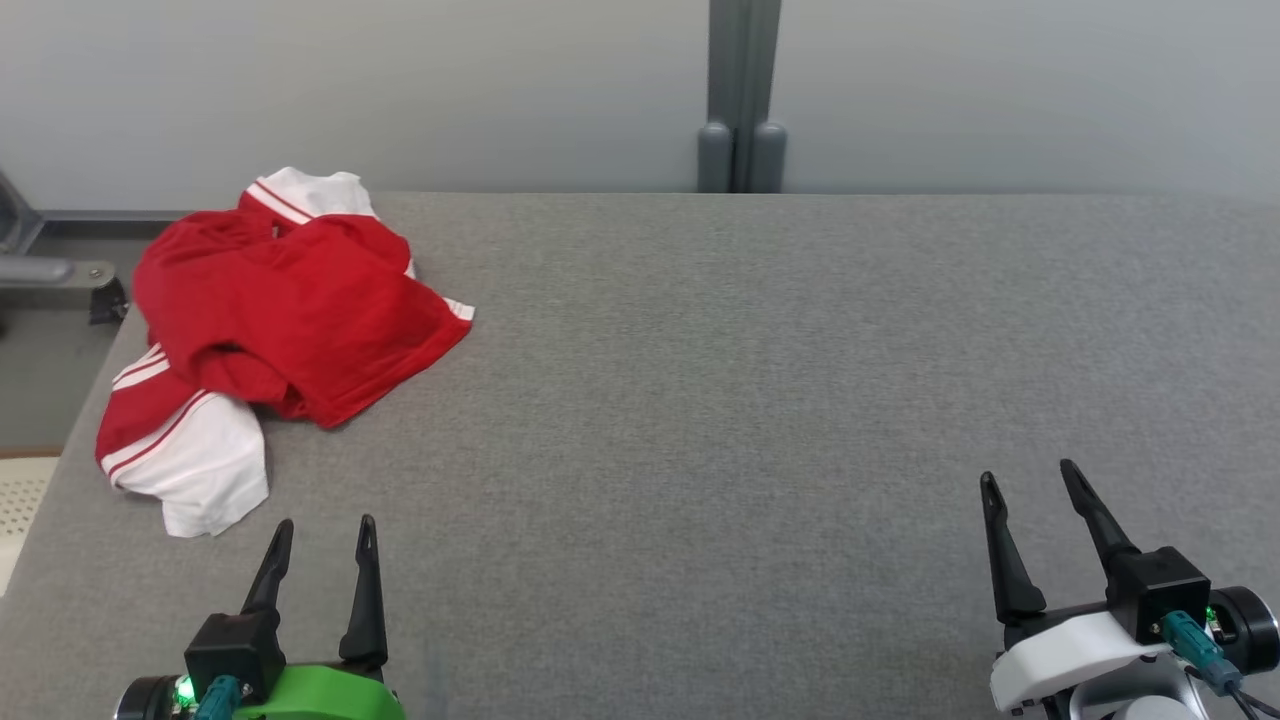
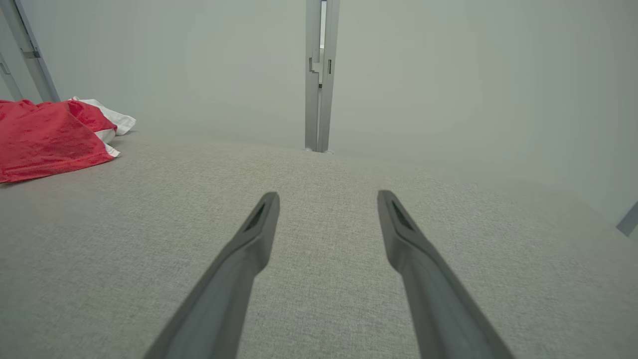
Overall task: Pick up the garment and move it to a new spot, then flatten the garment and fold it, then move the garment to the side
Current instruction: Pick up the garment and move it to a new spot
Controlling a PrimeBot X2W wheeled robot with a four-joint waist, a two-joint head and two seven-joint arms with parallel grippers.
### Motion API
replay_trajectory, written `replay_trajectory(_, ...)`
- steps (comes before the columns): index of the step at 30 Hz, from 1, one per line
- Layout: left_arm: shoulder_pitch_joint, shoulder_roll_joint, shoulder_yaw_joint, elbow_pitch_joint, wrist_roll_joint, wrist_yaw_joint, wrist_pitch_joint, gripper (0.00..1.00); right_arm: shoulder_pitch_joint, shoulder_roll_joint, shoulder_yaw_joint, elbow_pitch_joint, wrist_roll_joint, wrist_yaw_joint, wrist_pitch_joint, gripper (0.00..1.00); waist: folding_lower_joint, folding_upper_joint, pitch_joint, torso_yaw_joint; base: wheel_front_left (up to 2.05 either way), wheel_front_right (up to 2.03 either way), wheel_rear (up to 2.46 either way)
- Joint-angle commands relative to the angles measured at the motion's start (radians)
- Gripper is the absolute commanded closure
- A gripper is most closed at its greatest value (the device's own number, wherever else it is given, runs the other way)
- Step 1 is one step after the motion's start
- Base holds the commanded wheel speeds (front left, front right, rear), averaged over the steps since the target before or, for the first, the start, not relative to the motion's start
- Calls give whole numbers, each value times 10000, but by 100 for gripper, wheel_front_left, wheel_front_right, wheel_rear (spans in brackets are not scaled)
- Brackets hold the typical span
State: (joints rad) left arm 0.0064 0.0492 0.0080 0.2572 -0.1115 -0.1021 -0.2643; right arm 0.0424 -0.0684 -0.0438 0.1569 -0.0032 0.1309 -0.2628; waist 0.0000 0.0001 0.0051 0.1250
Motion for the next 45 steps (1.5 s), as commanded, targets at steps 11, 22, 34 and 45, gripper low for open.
replay_trajectory(11,562,22,499,-115,-163,33,-3,0,-336,43,696,267,72,-3,-32,0,0,-1,-3,2081,0,0,0)
replay_trajectory(22,-1439,17,50,721,-600,-58,-2,0,-1067,-406,931,52,-13,-5,-32,0,0,-1,1654,1198,0,0,0)
replay_trajectory(34,-6479,1094,-398,3112,-2324,-284,2531,0,-3693,-515,1695,-445,77,-6,-32,0,0,-1,5294,-353,0,0,0)
replay_trajectory(45,-8532,2515,-323,5087,-2395,-85,4813,100,-4221,-346,1906,-241,232,-6,-32,0,0,-1,5806,-962,0,0,0)
